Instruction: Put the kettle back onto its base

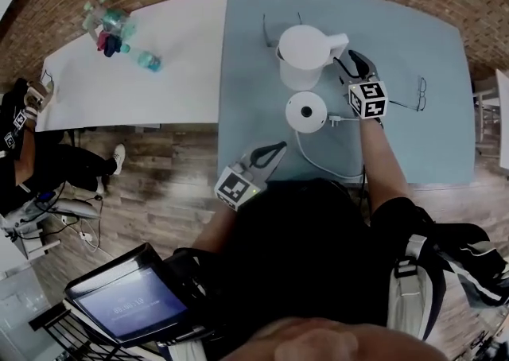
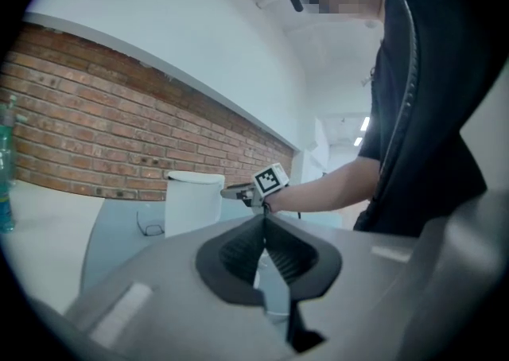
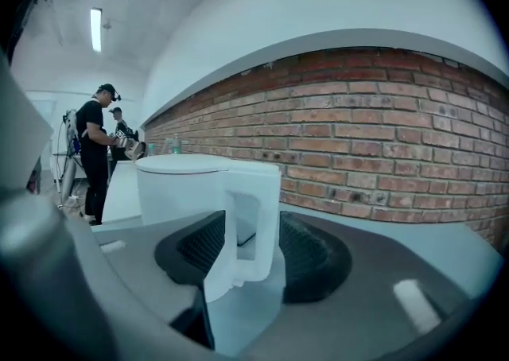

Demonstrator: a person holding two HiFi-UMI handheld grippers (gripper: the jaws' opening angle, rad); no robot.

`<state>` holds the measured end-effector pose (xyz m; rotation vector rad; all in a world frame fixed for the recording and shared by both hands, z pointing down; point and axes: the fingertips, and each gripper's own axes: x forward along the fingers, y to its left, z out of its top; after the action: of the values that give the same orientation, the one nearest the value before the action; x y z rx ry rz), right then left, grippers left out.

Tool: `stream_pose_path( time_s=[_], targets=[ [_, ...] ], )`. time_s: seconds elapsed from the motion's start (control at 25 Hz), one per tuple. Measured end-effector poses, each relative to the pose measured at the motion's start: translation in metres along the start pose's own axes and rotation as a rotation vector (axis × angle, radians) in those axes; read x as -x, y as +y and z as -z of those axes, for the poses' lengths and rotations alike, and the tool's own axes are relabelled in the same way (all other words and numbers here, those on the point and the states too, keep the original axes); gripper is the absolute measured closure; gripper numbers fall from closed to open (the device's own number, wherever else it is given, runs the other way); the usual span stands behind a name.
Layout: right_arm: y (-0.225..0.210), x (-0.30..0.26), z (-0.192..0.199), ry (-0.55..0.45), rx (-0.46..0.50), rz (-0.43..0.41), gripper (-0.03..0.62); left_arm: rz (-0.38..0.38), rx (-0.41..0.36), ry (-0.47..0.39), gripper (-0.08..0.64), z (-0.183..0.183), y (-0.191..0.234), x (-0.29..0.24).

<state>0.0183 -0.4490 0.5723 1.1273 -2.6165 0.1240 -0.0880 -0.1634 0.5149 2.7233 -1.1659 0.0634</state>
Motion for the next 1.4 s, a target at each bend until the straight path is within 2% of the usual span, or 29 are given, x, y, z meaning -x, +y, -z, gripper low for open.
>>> stream_pose_path(
  time_s=[0.12, 0.36, 0.48, 0.6, 0.68, 0.72, 0.76, 0.96, 1.12, 1.4],
  targets=[
    [-0.010, -0.013, 0.001, 0.014, -0.004, 0.039, 0.387, -0.018, 0.012, 0.011, 0.558, 0.001, 0.001, 0.010],
    [-0.021, -0.045, -0.003, 0.026, -0.010, 0.062, 0.387, -0.073, 0.042, 0.042, 0.558, -0.005, 0.008, 0.017],
    [-0.025, -0.059, -0.004, 0.021, -0.013, 0.080, 0.388, -0.092, 0.020, 0.032, 0.558, -0.002, 0.009, 0.023],
    [-0.030, -0.071, -0.001, 0.023, -0.033, 0.091, 0.392, -0.112, 0.033, 0.060, 0.558, -0.002, 0.008, 0.030],
    [-0.032, -0.076, 0.000, 0.022, -0.038, 0.090, 0.414, -0.129, 0.038, 0.068, 0.558, 0.000, 0.009, 0.035],
    [-0.031, -0.078, -0.001, 0.020, -0.043, 0.084, 0.447, -0.137, 0.040, 0.070, 0.558, 0.001, 0.010, 0.037],
    [-0.030, -0.080, -0.001, 0.016, -0.052, 0.077, 0.525, -0.145, 0.040, 0.070, 0.558, 0.001, 0.011, 0.039],
    [-0.029, -0.081, -0.002, 0.005, -0.082, 0.075, 0.529, -0.171, 0.037, 0.069, 0.558, 0.003, 0.015, 0.049],
    [-0.028, -0.082, -0.002, -0.001, -0.080, 0.087, 0.531, -0.170, 0.002, 0.046, 0.558, 0.009, 0.018, 0.053],
    [-0.028, -0.082, -0.001, -0.003, -0.088, 0.079, 0.531, -0.177, 0.032, 0.072, 0.558, 0.005, 0.012, 0.050]
  ],
)
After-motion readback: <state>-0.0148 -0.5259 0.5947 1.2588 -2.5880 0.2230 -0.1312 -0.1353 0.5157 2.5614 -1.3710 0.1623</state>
